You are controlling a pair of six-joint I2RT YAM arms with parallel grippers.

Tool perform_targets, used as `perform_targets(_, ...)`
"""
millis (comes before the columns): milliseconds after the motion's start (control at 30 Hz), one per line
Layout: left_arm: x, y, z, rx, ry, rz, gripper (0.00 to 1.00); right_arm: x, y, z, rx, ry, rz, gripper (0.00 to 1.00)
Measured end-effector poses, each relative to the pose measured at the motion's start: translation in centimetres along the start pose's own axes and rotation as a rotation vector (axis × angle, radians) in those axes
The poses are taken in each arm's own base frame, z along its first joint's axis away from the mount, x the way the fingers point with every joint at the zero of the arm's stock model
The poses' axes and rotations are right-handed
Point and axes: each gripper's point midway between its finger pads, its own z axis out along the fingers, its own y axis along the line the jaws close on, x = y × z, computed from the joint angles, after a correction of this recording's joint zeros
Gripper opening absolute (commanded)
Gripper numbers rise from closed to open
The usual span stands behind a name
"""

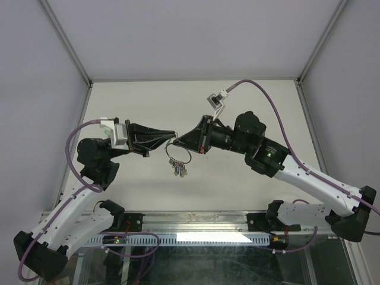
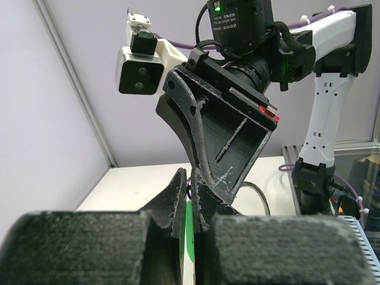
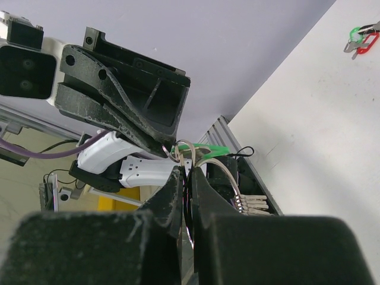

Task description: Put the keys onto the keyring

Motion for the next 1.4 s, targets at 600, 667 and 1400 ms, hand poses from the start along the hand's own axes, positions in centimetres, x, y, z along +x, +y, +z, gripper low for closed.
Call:
perform_targets(600, 0.3, 3.3, -0.4, -0.187, 0.0, 0.016, 0.0, 2.1, 1.8, -0.3, -0.094, 0.106, 0.003, 0.0)
perform_targets(667, 0.4, 3.4, -0.4, -0.191, 0.004, 0.013, 0.0, 2.1, 1.4, -0.4, -0.076, 0.105, -0.003, 0.0)
perform_targets(1400, 15.7, 2.1, -6.6, -0.542, 0.575, -0.515, 0.45, 0.0, -12.2, -7.1, 0.564, -0.014, -0.367, 0.0)
